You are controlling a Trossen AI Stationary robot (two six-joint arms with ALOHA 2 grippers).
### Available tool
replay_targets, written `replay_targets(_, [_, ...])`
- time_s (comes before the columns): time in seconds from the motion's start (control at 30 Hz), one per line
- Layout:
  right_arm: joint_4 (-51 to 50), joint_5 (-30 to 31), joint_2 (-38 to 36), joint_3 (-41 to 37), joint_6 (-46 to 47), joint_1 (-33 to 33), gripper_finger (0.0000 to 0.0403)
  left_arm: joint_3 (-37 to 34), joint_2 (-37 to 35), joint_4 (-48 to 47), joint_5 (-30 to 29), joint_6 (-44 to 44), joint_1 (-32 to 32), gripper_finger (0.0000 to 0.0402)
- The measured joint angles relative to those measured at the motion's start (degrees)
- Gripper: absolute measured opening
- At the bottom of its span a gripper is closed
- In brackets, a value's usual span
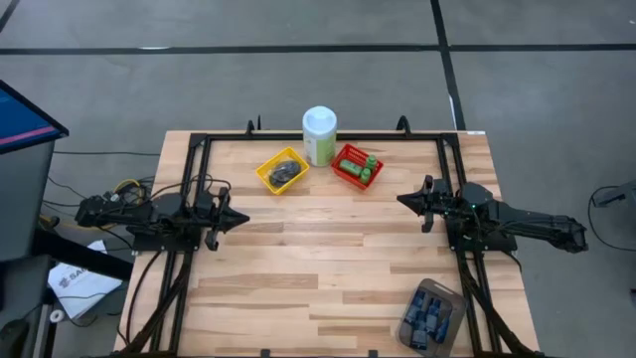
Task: Pick & Place Travel size toiletries
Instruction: Return to Home Position
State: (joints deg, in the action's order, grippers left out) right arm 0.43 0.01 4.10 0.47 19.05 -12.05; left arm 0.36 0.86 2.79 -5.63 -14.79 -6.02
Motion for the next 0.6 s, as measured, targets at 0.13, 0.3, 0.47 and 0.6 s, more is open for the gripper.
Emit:
replay_targets(0.13, [0.0,0.0,0.0,0.0,0.0,0.0,0.0,0.0,0.0,0.26,-0.02,0.0,-0.02,0.0004])
replay_targets(0.3, [0.0,0.0,0.0,0.0,0.0,0.0,0.0,0.0,0.0,0.28,-0.06,-0.02,-0.02,0.0004])
replay_targets(0.47, [0.0,0.0,0.0,0.0,0.0,0.0,0.0,0.0,0.0,0.31,-0.09,-0.02,-0.01,0.0007])
replay_targets(0.6, [0.0,0.0,0.0,0.0,0.0,0.0,0.0,0.0,0.0,0.31,-0.1,-0.02,-0.02,0.0008])
